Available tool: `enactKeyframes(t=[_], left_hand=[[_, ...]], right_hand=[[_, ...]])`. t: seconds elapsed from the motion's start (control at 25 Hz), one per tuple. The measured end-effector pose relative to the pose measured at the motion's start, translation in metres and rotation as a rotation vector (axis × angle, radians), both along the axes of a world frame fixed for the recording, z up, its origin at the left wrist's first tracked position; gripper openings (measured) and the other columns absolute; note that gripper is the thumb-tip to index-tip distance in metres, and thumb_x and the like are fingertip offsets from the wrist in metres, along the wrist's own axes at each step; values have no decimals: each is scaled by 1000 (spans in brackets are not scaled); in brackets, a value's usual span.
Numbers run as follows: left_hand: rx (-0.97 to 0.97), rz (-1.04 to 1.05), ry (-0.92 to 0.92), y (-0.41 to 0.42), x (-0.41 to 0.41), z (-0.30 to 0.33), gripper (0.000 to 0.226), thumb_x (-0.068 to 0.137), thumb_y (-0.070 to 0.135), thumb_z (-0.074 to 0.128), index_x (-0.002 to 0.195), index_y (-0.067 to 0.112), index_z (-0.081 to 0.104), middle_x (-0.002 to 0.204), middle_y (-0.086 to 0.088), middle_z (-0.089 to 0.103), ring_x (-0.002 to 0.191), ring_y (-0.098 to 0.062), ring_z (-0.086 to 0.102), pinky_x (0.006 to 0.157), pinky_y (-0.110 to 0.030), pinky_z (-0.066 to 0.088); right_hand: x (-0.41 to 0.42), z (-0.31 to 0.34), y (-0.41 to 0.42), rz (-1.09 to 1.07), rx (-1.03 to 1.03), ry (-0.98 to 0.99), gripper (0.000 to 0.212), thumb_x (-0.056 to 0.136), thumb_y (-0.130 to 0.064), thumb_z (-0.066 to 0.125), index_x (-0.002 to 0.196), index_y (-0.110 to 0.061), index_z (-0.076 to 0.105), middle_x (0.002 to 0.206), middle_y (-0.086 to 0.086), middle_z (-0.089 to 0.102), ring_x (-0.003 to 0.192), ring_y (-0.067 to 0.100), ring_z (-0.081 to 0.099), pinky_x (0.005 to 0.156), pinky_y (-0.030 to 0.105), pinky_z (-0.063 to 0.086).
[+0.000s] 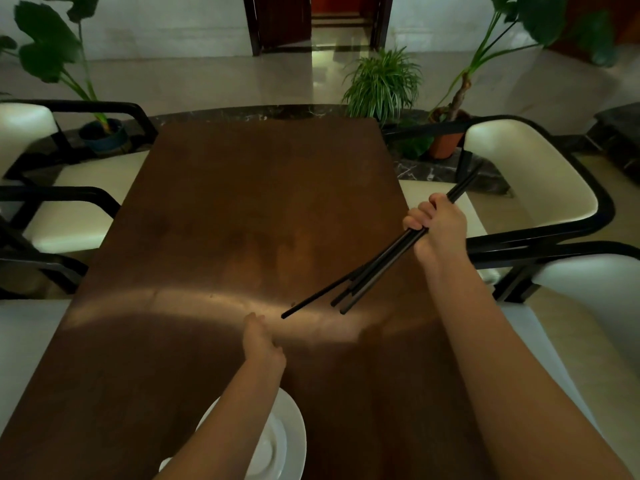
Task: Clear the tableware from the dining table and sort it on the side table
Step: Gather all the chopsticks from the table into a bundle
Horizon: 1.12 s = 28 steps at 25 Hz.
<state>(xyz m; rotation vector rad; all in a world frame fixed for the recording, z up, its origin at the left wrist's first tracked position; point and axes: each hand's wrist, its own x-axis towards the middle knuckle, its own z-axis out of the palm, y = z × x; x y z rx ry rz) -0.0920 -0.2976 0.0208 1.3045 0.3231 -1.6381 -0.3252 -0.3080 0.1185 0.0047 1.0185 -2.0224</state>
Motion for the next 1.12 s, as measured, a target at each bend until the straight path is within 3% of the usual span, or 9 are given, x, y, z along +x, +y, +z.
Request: enactKeyframes(t=[0.16,0.4,0.48,0.68,0.84,0.96,1.04,1.12], left_hand=[[-124,-292,-41,3,-1,-10,40,99,14,35,136,0,39,140,-13,44,133,-26,38,108,-37,30],[-195,-280,67,11,4,-8,28,95,9,41,117,-5,52,119,-26,57,109,-33,58,88,-39,48],[-189,-289,53,16,1,-4,24,94,8,41,110,-5,55,116,-26,58,107,-33,59,85,-39,49],[-153,-262,122,19,-12,8,36,99,20,34,115,-7,52,114,-26,57,112,-33,55,95,-39,45],[-166,-291,152,16,-26,19,32,99,19,38,109,-6,54,107,-25,60,105,-31,59,90,-39,46],[-149,-287,160,18,-31,23,33,100,21,36,102,-6,54,98,-24,59,90,-28,60,89,-37,45],[-138,-293,178,22,-33,24,33,100,23,34,95,-3,53,96,-22,57,88,-27,58,90,-37,43],[-164,-326,238,27,-37,27,32,100,25,32,103,-1,51,105,-22,56,95,-28,57,88,-38,43]], right_hand=[[3,-3,5,47,-10,-46,24,97,-8,33,74,-13,40,39,-8,30,31,5,24,33,17,22],[12,-6,5,82,-150,-29,27,100,-15,31,76,-14,43,43,-7,35,36,6,29,37,17,29],[16,-6,7,91,-193,30,27,101,-16,30,77,-14,44,47,-7,37,40,7,31,41,18,32],[28,8,9,122,-242,211,25,100,-16,33,78,-14,45,49,-7,40,42,7,34,43,19,35],[45,24,11,121,-347,366,11,98,-12,38,96,-17,47,52,-5,42,45,9,37,45,20,38],[56,27,10,97,-336,439,14,98,-12,37,107,-20,46,52,-8,37,42,7,30,42,19,31],[61,28,9,102,-322,459,13,98,-15,37,102,-19,49,51,-9,37,40,5,29,41,18,30],[70,27,8,137,-285,485,14,98,-18,38,93,-18,52,50,-10,38,40,5,31,40,18,32]])
